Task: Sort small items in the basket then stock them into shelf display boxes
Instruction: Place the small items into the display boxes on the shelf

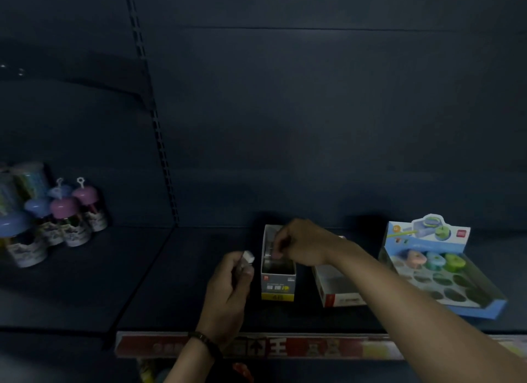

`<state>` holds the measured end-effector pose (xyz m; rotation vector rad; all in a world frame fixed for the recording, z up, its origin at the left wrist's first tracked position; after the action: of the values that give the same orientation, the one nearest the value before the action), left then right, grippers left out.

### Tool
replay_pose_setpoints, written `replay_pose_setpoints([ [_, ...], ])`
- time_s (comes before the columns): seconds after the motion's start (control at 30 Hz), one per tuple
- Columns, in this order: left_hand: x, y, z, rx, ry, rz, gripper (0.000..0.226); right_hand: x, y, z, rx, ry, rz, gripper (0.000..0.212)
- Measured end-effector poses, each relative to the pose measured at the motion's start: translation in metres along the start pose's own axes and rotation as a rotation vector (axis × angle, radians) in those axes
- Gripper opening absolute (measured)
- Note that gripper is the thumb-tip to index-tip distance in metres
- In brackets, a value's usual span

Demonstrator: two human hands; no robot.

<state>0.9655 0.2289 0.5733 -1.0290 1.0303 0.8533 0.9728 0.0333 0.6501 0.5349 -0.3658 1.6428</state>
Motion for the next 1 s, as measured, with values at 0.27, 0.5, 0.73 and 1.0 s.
replay_pose_setpoints([
  [0.27,-0.007,0.001,0.010,-0.111,-0.025,-0.007,0.026,-0.003,0.001,-0.003,0.063,-0.209,0.014,0.021],
  [0.5,-0.016,0.004,0.011,-0.156,0.269,0.099,0.028,0.012,0.027,0.012,-0.266,-0.227,0.183,0.025],
  [0.73,-0.050,0.001,0.012,-0.085,0.487,0.018,0.036,0.054,0.056,0.015,-0.322,-0.267,0.370,0.022],
  [1.0,-0.063,-0.007,0.010,-0.151,0.404,-0.056,0.028,0.057,0.059,0.025,-0.370,-0.154,0.345,0.017],
])
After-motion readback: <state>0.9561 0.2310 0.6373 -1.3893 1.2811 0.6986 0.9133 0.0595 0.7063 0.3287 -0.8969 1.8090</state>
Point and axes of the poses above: each hand's wrist, its own y-axis away from the middle knuckle, its own z-axis out of the back of the hand, x = y × z, the point moved 6 cm from there along -y, towards the middle knuckle, and after that the axes turned 6 degrees about z, right-handed, at the moved point
